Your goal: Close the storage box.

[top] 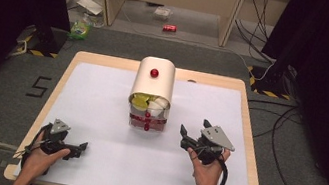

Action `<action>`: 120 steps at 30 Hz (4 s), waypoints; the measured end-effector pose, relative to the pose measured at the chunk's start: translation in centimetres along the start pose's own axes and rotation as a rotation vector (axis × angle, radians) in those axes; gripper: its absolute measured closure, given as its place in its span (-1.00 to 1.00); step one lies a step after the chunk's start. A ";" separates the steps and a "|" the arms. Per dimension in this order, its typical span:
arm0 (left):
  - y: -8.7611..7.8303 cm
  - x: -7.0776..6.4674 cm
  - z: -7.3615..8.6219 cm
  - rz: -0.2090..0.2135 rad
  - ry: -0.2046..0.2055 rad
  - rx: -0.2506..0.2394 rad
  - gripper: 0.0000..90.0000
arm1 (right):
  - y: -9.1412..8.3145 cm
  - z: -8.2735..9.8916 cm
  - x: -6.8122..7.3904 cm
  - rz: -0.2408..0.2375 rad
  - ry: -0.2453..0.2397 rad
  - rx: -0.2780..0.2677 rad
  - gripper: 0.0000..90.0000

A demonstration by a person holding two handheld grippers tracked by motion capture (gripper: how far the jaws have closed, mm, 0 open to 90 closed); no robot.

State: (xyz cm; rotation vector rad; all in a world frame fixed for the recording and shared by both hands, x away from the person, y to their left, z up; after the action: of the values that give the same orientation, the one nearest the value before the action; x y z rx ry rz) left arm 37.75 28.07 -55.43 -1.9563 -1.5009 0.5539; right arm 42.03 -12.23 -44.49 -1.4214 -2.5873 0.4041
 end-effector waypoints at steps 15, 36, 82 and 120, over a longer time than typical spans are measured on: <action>0.0 0.0 0.0 0.000 0.002 0.002 -0.99 | -1.8 0.8 -0.6 -0.003 0.004 -0.002 -0.55; 0.0 0.0 0.0 0.001 0.001 0.000 -0.99 | -3.3 1.5 -0.7 0.002 0.008 0.011 -0.57; 0.0 0.0 0.0 0.000 0.004 0.001 -0.99 | -7.0 5.3 -2.5 0.020 0.053 0.087 -0.65; 0.0 0.0 0.0 -0.002 0.003 0.000 -0.99 | -9.0 8.6 -2.9 0.024 0.061 0.200 -0.65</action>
State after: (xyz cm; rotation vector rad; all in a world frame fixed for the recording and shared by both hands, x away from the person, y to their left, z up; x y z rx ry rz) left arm 37.73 28.04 -55.43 -1.9544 -1.5007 0.5502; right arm 34.09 -20.61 -49.87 -1.3746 -2.4064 0.5949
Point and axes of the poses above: each handheld gripper's, and its own axes: y roughly forward along the jaws, z roughly out of its underside, x roughly to its left, the point moved 7 cm from there along y, roughly forward along the jaws, and after that the axes turned 7 degrees about -z, right-handed, at the moved point
